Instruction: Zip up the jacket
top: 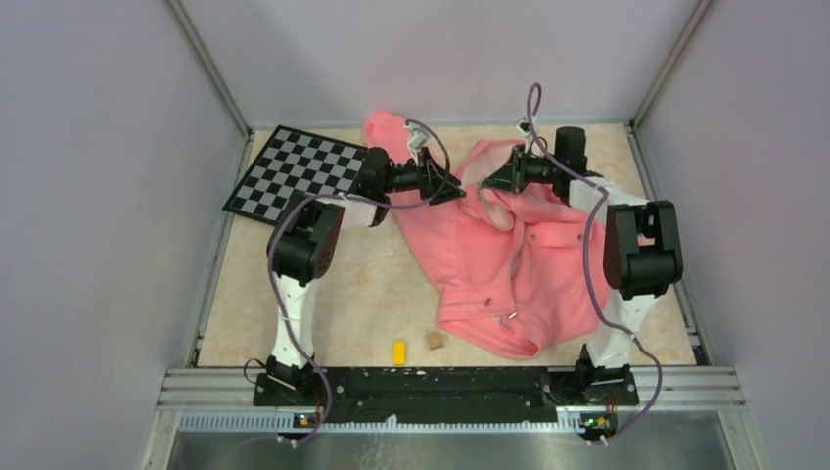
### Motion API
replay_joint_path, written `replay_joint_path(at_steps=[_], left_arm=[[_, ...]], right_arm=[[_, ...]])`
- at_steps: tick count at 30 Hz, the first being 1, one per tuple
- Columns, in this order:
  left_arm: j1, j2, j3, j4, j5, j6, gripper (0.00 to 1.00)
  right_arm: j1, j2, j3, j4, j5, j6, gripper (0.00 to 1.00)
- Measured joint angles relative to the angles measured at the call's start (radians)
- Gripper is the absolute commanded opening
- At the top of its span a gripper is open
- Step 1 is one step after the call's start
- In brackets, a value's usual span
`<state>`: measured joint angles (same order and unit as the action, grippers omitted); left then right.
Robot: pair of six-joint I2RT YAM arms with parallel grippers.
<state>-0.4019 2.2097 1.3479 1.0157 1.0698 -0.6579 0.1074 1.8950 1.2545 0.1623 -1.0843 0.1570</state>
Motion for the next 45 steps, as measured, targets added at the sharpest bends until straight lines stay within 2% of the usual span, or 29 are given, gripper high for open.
replay_joint_path(at_steps=[2,3,4,7,12,14,18,24,28,34,39,45], left_arm=[[0.000,-0.047,-0.030,-0.032,-0.033,0.021,0.79],[-0.001,-0.072,-0.047,-0.052,-0.052,0.032,0.93],[-0.001,-0.097,-0.063,-0.075,-0.072,0.041,0.98],[-0.001,-0.163,-0.106,-0.154,-0.133,0.075,0.99],[-0.001,-0.280,-0.186,-0.308,-0.270,0.116,0.89],[-0.006,-0.324,-0.223,-0.341,-0.321,0.118,0.81],[-0.031,-0.386,-0.295,-0.344,-0.398,0.111,0.71],[-0.118,-0.362,-0.310,-0.272,-0.453,0.063,0.57],[-0.142,-0.285,-0.283,-0.205,-0.462,0.030,0.56],[-0.142,-0.175,-0.196,-0.192,-0.473,0.005,0.54],[-0.145,-0.138,-0.146,-0.167,-0.476,0.002,0.60],[-0.150,-0.107,-0.088,-0.165,-0.484,0.001,0.59]], right_arm=[[0.000,-0.002,-0.005,0.014,0.006,0.010,0.00],[0.000,-0.002,-0.005,0.020,0.010,0.013,0.00],[0.000,-0.003,-0.005,0.028,0.012,0.018,0.00],[-0.001,-0.003,-0.006,0.048,0.015,0.035,0.00],[-0.007,-0.004,-0.011,0.082,0.022,0.064,0.00],[-0.008,-0.004,-0.014,0.087,0.027,0.073,0.00],[-0.010,-0.006,-0.018,0.101,0.032,0.095,0.00],[-0.012,-0.013,-0.018,0.107,0.037,0.112,0.00],[-0.012,-0.013,-0.018,0.107,0.037,0.116,0.00],[-0.012,-0.016,-0.018,0.107,0.037,0.117,0.00],[-0.012,-0.016,-0.018,0.108,0.036,0.117,0.00],[-0.013,-0.016,-0.018,0.116,0.036,0.128,0.00]])
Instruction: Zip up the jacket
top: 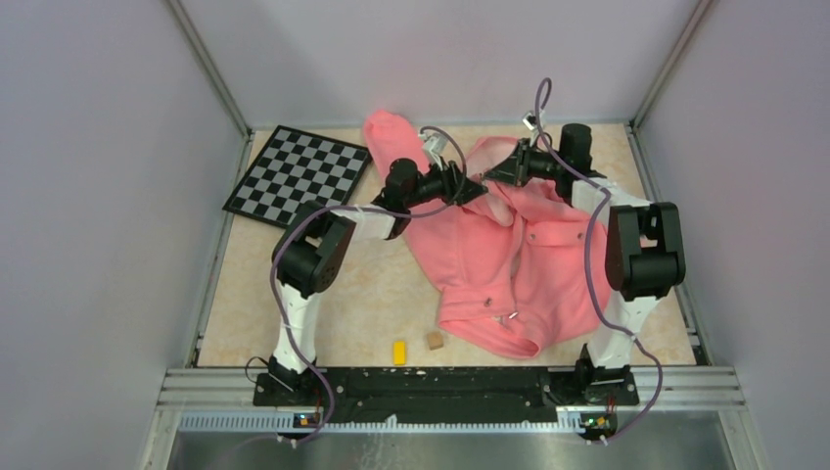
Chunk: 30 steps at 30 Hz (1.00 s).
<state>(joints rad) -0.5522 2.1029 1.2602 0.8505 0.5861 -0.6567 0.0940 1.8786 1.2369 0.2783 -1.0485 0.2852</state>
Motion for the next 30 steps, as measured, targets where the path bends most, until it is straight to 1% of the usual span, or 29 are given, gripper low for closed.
replay_joint_path(at_steps=[2,7,12,22,30], left_arm=[[0.000,0.009,0.015,-0.004,-0.002,0.001,0.59],[0.000,0.039,0.061,-0.023,-0.004,0.010,0.55],[0.000,0.051,0.083,-0.043,0.000,0.022,0.54],[-0.015,0.051,0.093,-0.059,0.011,0.036,0.39],[-0.019,0.051,0.093,-0.073,0.011,0.067,0.32]], right_arm=[[-0.001,0.000,0.000,0.006,0.000,0.003,0.00],[-0.006,0.000,0.000,0.019,-0.002,0.008,0.00],[-0.006,0.000,0.000,0.028,-0.005,0.016,0.00],[-0.007,0.000,-0.006,0.044,-0.015,0.034,0.00],[-0.007,0.000,-0.007,0.046,-0.015,0.034,0.00]])
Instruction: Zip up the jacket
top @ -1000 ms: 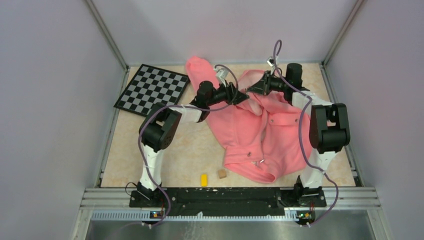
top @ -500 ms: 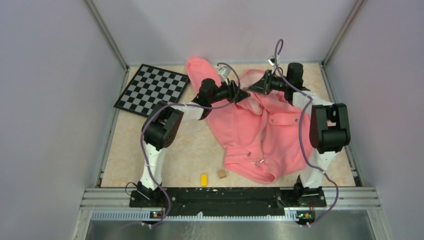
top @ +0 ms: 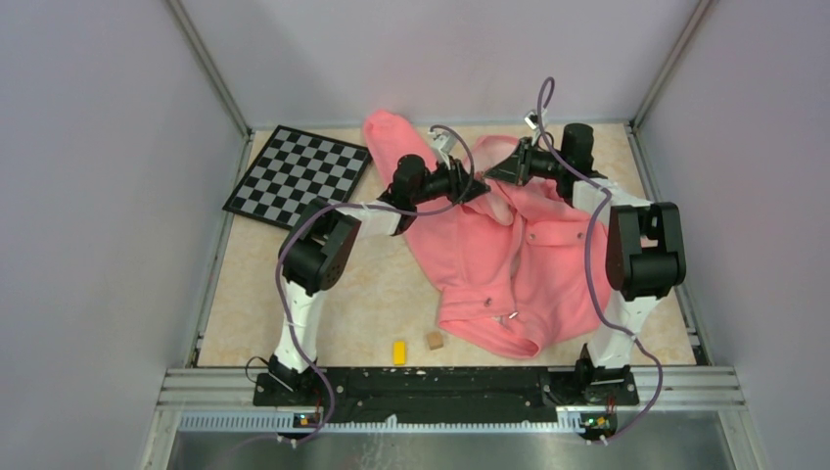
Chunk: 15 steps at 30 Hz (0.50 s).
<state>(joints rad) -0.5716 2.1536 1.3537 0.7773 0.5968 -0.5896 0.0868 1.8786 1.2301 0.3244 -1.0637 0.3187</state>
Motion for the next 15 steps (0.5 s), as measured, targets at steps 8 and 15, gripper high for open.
replay_joint_path(at_steps=[8,15], left_arm=[[0.000,-0.003,-0.012,-0.002,-0.003,0.017,0.35],[0.000,-0.018,-0.045,-0.027,-0.014,0.028,0.29]], right_arm=[[0.000,0.000,0.000,0.001,0.000,0.000,0.00],[0.000,0.000,-0.001,0.005,-0.002,0.000,0.00]])
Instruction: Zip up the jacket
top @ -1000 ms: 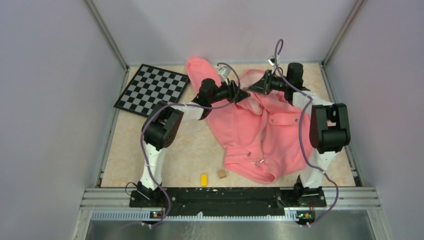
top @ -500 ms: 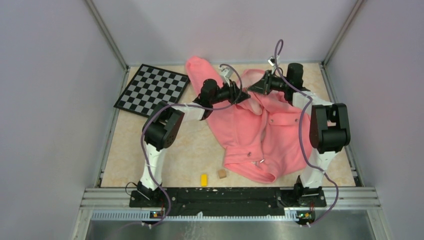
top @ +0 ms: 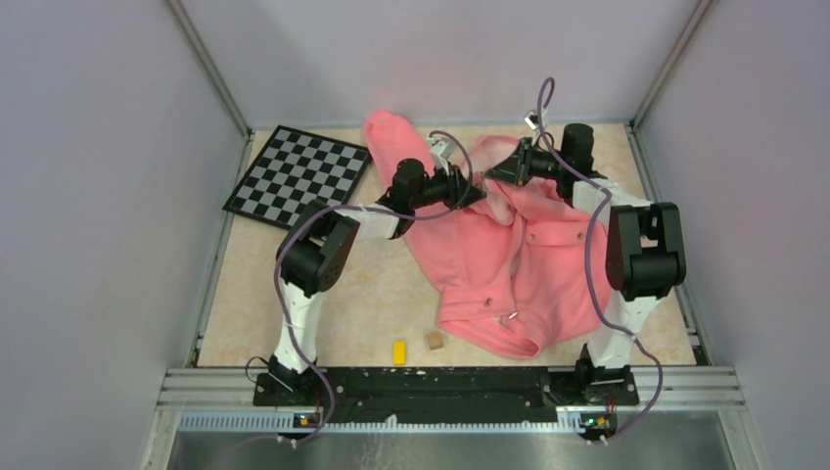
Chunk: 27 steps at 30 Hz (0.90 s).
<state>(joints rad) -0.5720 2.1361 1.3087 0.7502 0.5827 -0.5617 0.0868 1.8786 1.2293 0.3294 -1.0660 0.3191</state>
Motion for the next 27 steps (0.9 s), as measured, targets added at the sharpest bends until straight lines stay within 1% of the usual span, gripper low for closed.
replay_joint_path(at_steps=[6,11,15,19,24,27], left_arm=[[0.000,-0.011,-0.004,-0.015,-0.002,0.016,0.27],[0.000,-0.018,-0.004,-0.018,-0.008,0.019,0.26],[0.000,-0.018,-0.003,-0.019,-0.008,0.019,0.17],[0.000,-0.018,-0.003,-0.022,-0.008,0.019,0.12],[0.000,-0.020,-0.003,-0.034,-0.005,0.026,0.03],[0.000,-0.031,-0.003,-0.058,-0.005,0.038,0.00]], right_arm=[[0.000,0.000,-0.001,0.000,-0.002,0.000,0.00],[0.000,0.000,-0.001,0.000,-0.003,0.006,0.00],[0.000,0.000,-0.001,0.000,-0.004,0.008,0.00],[0.000,0.000,-0.002,0.001,-0.004,0.008,0.00],[0.000,0.000,-0.006,0.006,-0.005,0.015,0.00],[0.000,0.000,-0.006,0.006,-0.004,0.017,0.00]])
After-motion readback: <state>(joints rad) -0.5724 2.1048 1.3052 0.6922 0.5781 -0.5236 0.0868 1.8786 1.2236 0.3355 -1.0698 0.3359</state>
